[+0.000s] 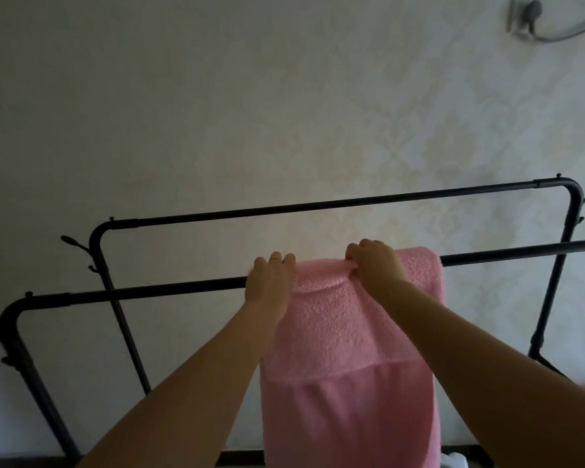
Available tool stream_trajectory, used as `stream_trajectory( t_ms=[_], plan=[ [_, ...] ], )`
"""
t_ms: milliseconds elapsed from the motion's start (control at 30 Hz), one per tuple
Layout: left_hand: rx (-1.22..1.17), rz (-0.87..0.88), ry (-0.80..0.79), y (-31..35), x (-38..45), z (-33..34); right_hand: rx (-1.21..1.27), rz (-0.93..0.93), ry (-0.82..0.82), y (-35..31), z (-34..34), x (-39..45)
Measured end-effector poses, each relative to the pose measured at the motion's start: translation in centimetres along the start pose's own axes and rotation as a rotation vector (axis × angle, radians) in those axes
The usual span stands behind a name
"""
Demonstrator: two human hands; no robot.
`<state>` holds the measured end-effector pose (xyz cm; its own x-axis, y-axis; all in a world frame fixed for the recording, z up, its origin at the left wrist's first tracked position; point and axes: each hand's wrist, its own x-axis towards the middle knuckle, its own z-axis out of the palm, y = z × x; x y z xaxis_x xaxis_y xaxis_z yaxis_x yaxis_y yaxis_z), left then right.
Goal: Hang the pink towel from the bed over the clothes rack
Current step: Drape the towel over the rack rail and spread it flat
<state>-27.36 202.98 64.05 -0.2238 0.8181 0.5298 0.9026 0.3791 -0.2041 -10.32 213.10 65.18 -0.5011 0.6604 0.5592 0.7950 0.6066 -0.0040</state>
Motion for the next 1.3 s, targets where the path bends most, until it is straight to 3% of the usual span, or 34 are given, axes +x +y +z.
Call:
stream_trajectory(
  t_ms=[367, 600, 833, 1067, 1300],
  plan=[
    [-0.041, 0.074, 0.085, -0.2, -1.9, 0.3, -0.112, 0.013, -0.019, -0.9, 0.2, -2.6],
    [0.079, 0.158, -0.018, 0.2, -5.4, 3.0, 0.003, 0.039, -0.063, -2.0, 3.1, -7.0],
    [-0.057, 0.120, -0.137, 0.5, -8.7, 5.9, 0.031, 0.043, -0.143, -2.6, 5.1, -10.3],
    [-0.013, 0.257, -0.242, 0.4, -8.0, 5.1, 0.002, 0.027, -0.355, -2.8, 4.1, -10.1],
    [0.004, 0.281, -0.197, 1.8, -5.7, 2.8, 0.156, 0.172, -0.219, -0.2, 2.6, -10.1]
  ],
)
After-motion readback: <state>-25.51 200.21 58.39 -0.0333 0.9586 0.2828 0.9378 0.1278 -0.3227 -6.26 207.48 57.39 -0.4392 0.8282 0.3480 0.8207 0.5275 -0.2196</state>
